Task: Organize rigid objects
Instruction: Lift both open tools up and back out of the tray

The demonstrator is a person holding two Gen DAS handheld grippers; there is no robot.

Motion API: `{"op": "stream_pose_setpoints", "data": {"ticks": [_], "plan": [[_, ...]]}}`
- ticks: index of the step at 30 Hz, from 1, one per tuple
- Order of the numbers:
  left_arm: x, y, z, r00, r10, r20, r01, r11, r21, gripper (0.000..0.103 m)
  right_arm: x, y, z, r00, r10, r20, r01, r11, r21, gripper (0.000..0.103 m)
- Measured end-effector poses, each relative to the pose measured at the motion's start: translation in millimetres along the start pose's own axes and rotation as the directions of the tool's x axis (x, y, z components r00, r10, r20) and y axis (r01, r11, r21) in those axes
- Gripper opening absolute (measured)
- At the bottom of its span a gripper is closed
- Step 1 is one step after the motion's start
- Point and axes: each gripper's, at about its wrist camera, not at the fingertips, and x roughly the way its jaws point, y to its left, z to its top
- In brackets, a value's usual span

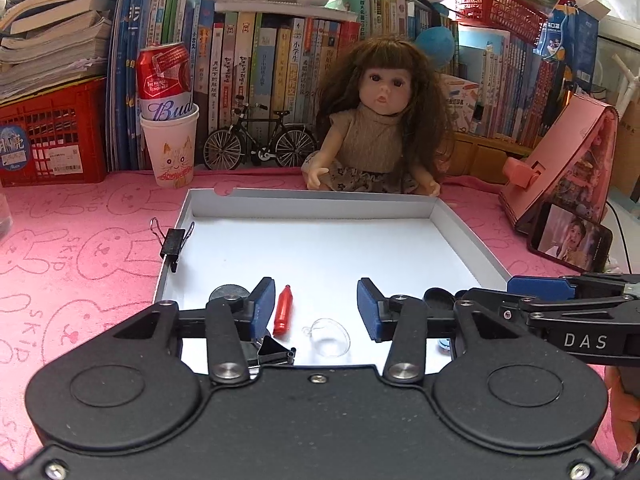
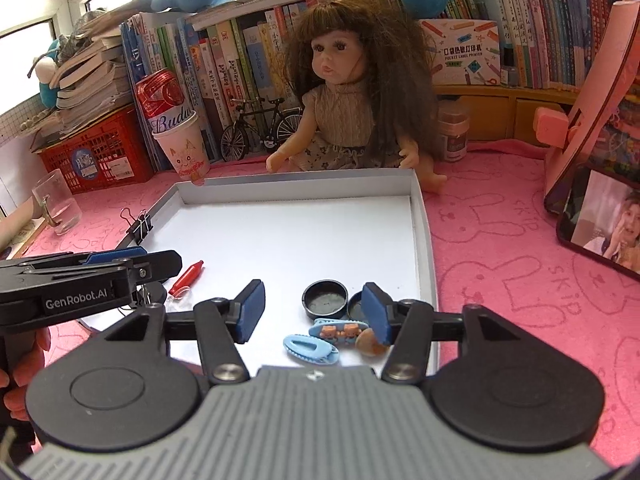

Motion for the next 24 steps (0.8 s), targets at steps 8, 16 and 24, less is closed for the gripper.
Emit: {"op": "stream_pose_setpoints", "data": {"ticks": [8, 16, 24], "plan": [[-37.8, -11.6, -12.3, 1.000, 0.000, 0.011, 0.000, 0.999, 0.041, 0.052, -38.3, 4.8, -11.5, 0.996, -0.024, 0.082, 0.029, 0.998, -0.059, 0.086], [-64.9, -19.5, -28.9, 1.000, -0.025, 0.015, 0.024, 0.999, 0.045, 0.062, -64.2, 14.8, -25.7, 0.993, -0.010, 0.116, 0.022, 0.995, -0.099, 0.090], [-78.5, -24.4, -47.6, 1.000, -0.025, 0.009, 0.024, 0.998, 0.057, 0.066, -80.1, 22.1, -42.8, 0.988, -0.032, 0.151, 0.056, 0.986, -0.159, 0.097]]}}
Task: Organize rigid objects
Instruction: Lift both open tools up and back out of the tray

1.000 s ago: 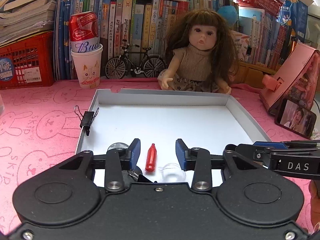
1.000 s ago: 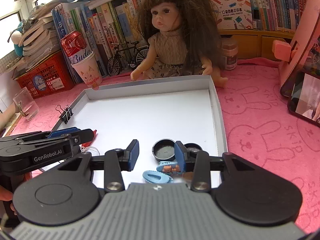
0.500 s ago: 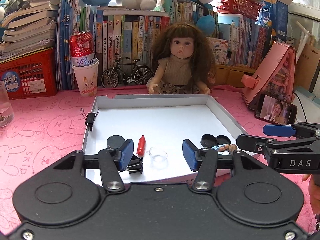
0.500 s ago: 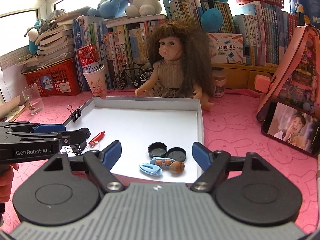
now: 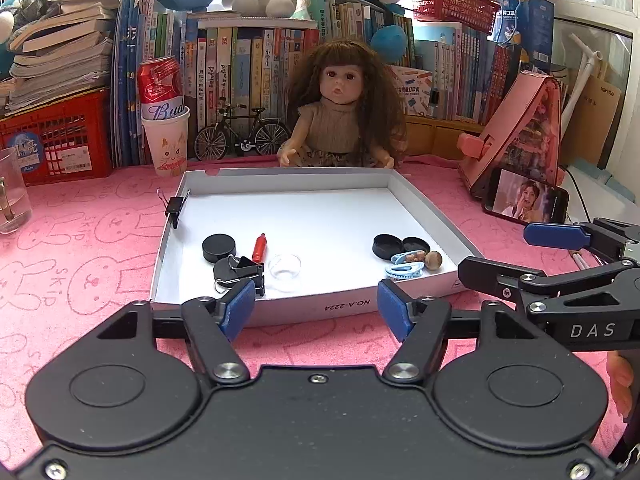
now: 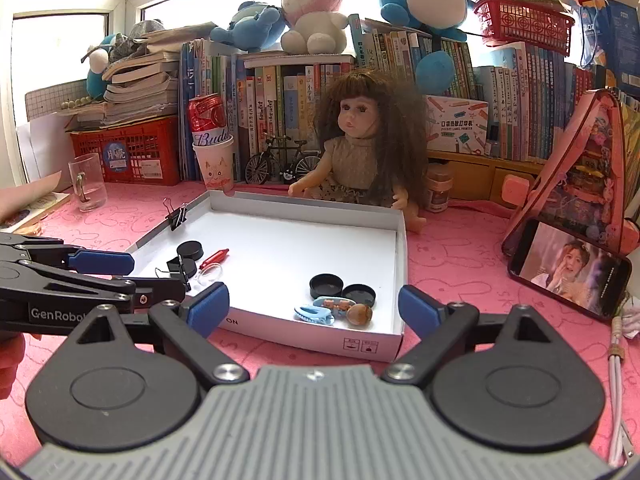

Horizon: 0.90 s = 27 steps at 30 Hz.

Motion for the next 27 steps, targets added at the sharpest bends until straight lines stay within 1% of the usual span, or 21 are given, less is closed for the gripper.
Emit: {"op": "stream_pose_setpoints", "data": {"ticks": [3, 11, 17, 22, 27], "plan": [[-4.8, -1.9, -7.9, 1.000, 0.011, 0.011, -0.011, 1.000, 0.006, 0.067, -3.3, -1.1, -5.6, 1.000, 0.000, -0.003, 0.000, 1.000, 0.001, 0.099], [-10.3, -2.7, -29.1, 1.000, -0.009, -0.026, 0.009, 1.000, -0.016, 0.070, -6.5, -4.1, -22.8, 1.000, -0.004, -0.027, 0.004, 1.000, 0.015, 0.101], [-19.4, -6.8, -45.4, 1.000, -0.005, -0.014, 0.005, 1.000, -0.008, 0.072, -11.2, -4.6, -35.7, 0.999, -0.009, -0.036, 0.010, 1.000, 0.028, 0.101], [-27.3, -11.8, -59.5, 1.000, -0.008, -0.007, 0.008, 1.000, -0.003, 0.072, -18.2, -1.5, -52.9, 0.999, -0.033, -0.031, 0.034, 0.999, 0.027, 0.101], [-35.0, -21.0, -73.8, 1.000, -0.023, 0.009, 0.023, 0.999, 0.026, 0.073, -28.3, 5.4, -70.1, 0.998, -0.058, -0.001, 0.058, 0.998, 0.004, 0.101]]}}
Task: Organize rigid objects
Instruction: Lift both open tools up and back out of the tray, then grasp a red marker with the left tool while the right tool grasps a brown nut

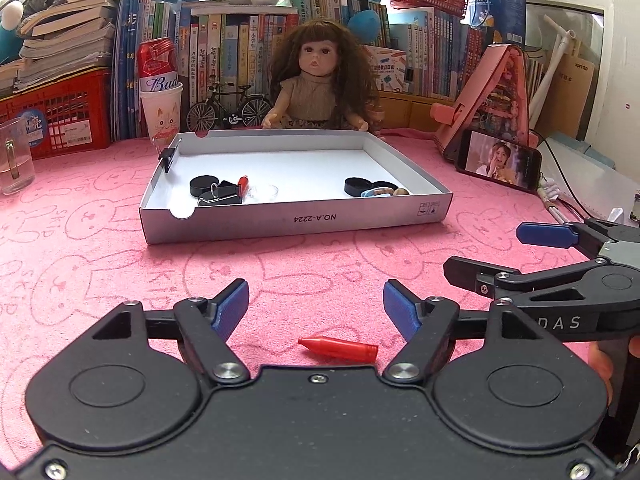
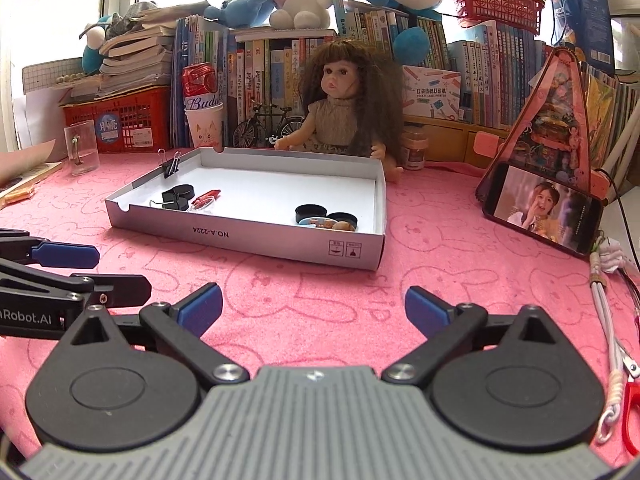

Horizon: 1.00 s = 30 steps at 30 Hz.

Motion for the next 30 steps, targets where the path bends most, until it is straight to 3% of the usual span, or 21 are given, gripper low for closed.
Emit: {"op": "stream_pose_setpoints", "data": {"ticks": [11, 30], "plan": [[-8.0, -14.6, -25.3, 0.999, -0.012, 0.049, 0.007, 0.995, 0.104, 0.073, -12.3, -12.2, -24.0, 0.999, 0.042, -0.009, -0.042, 0.999, -0.024, 0.101], [-3.7, -17.3, -38.1, 0.999, 0.021, 0.040, -0.025, 0.995, 0.098, 0.072, -20.7, -16.3, -48.0, 1.000, -0.011, -0.002, 0.011, 1.000, 0.027, 0.093]]}}
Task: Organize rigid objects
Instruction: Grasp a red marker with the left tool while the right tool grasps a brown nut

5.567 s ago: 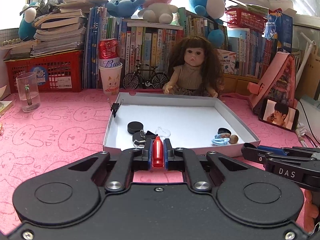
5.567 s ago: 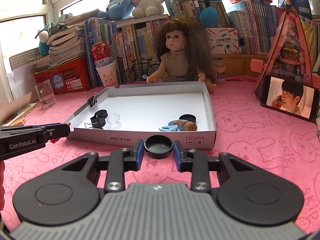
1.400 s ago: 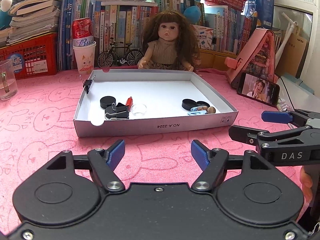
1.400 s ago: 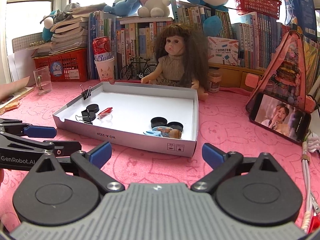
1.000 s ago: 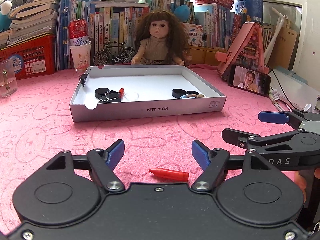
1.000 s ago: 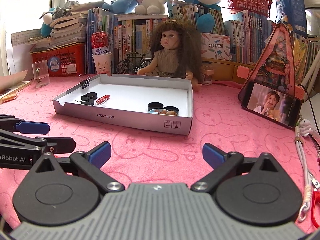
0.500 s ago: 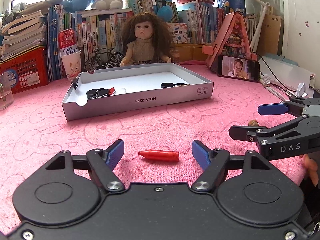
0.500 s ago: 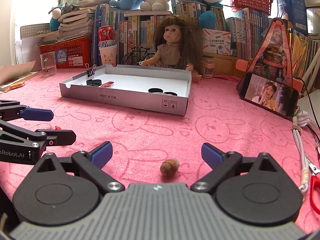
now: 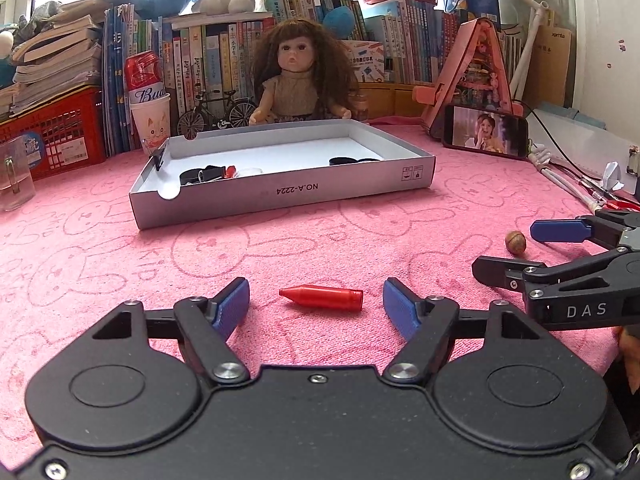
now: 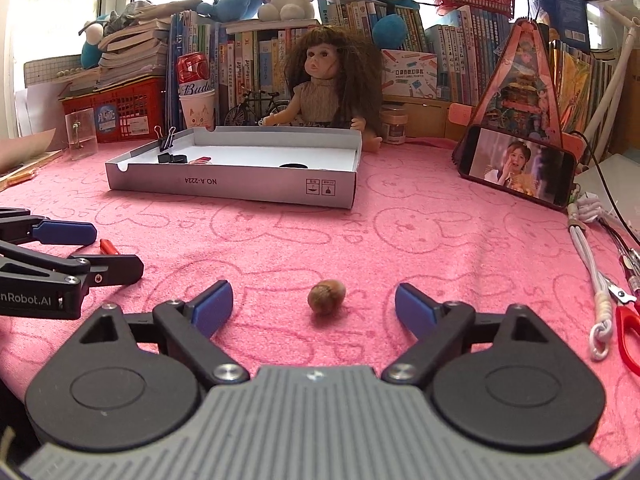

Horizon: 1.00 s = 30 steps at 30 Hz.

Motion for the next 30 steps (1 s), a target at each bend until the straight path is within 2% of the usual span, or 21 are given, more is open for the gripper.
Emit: {"op": "stream_pose_setpoints", "data": {"ticks": [11, 14, 16, 17, 19, 20, 25, 27, 30], "plan": [[-1.9, -1.7, -2.5, 1.000, 0.008, 0.008, -0.008, 1.000, -0.002, 0.069, -1.2, 0.8, -1.8, 1.000, -0.011, 0.010, 0.010, 1.000, 0.011, 0.092], [-4.2, -2.7, -3.9, 1.000, 0.003, 0.017, -0.003, 1.000, 0.004, 0.063, -1.7, 1.0, -1.9, 1.000, -0.008, 0.014, 0.008, 1.000, 0.015, 0.089], [-6.2, -3.0, -4.7, 1.000, -0.005, 0.022, 0.005, 1.000, 0.009, 0.056, -2.1, 1.6, -1.9, 1.000, -0.005, 0.017, 0.005, 1.000, 0.017, 0.085], [-6.9, -3.2, -4.8, 1.000, -0.009, 0.024, 0.008, 1.000, 0.012, 0.054, -2.5, 1.7, -1.9, 1.000, -0.003, 0.019, 0.003, 1.000, 0.017, 0.082], [-8.2, -3.7, -5.0, 1.000, -0.008, 0.026, 0.008, 1.000, 0.015, 0.043, -3.8, 2.8, -1.6, 1.000, 0.004, 0.024, -0.004, 1.000, 0.018, 0.077], [-8.7, -4.1, -5.0, 1.000, -0.007, 0.027, 0.007, 1.000, 0.016, 0.042, -4.2, 3.2, -1.5, 1.000, 0.006, 0.027, -0.006, 1.000, 0.017, 0.071], [-9.9, -6.2, -4.5, 1.000, 0.005, 0.023, -0.006, 1.000, 0.013, 0.042, -6.8, 5.0, -1.6, 0.999, 0.001, 0.037, -0.002, 1.000, 0.014, 0.046], [-9.9, -6.7, -3.6, 1.000, 0.009, 0.020, -0.010, 1.000, 0.012, 0.041, -7.5, 5.2, -1.2, 0.999, -0.010, 0.039, 0.010, 1.000, 0.012, 0.031], [-10.1, -5.4, -2.2, 1.000, 0.012, 0.014, -0.012, 1.000, -0.005, 0.041, -8.2, 5.4, -0.4, 0.999, -0.016, 0.040, 0.016, 1.000, 0.007, 0.023]]}}
